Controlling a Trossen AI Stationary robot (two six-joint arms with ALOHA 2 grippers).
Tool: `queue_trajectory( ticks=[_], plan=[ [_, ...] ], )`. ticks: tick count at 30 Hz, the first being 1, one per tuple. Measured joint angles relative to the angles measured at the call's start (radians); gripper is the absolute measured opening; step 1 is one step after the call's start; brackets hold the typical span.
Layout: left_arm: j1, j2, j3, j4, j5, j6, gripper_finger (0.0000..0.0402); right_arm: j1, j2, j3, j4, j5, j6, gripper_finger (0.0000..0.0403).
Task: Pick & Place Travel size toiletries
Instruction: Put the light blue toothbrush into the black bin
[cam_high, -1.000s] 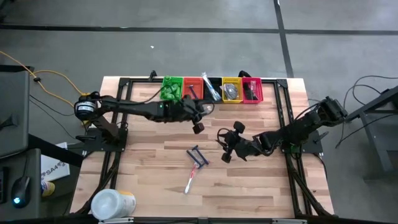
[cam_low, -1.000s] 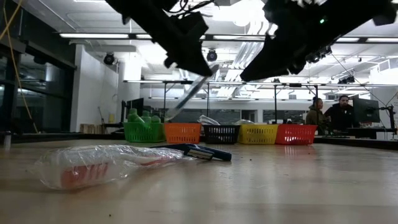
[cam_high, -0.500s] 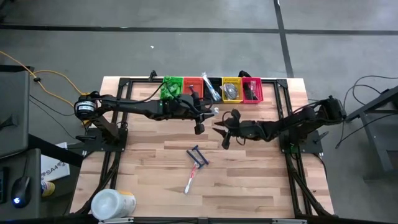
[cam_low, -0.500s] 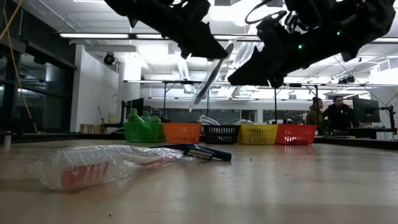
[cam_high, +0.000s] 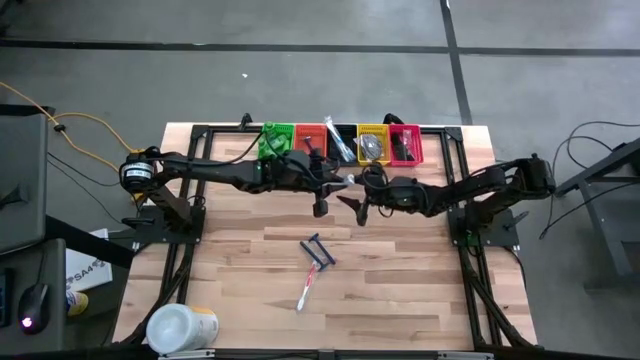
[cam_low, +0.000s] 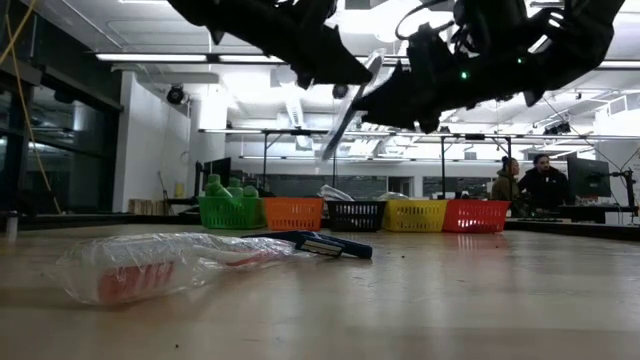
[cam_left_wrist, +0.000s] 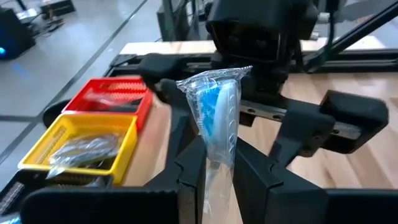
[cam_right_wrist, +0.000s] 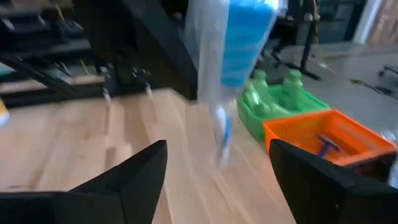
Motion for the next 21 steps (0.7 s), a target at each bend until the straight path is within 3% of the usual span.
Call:
queue_trajectory(
  ticks=[5, 10, 15, 21],
  plan=[
    [0.0, 0.0, 0.0, 0.052, 0.061, 0.001, 0.0056, -0.023, 0.0, 0.0, 0.046, -0.05, -0.011, 0.0277],
    [0.0, 0.0, 0.0, 0.081, 0.095, 0.0, 0.0056, -0.027, 0.0, 0.0, 0.081, -0.113, -0.024, 0.0244],
    [0.0, 0.0, 0.0, 0.088, 0.112, -0.001, 0.0056, -0.027, 0.0, 0.0, 0.144, -0.114, -0.024, 0.0179],
    [0.0, 0.0, 0.0, 0.087, 0.133, -0.008, 0.0056, -0.027, 0.0, 0.0, 0.146, -0.123, -0.01, 0.0066]
  ],
)
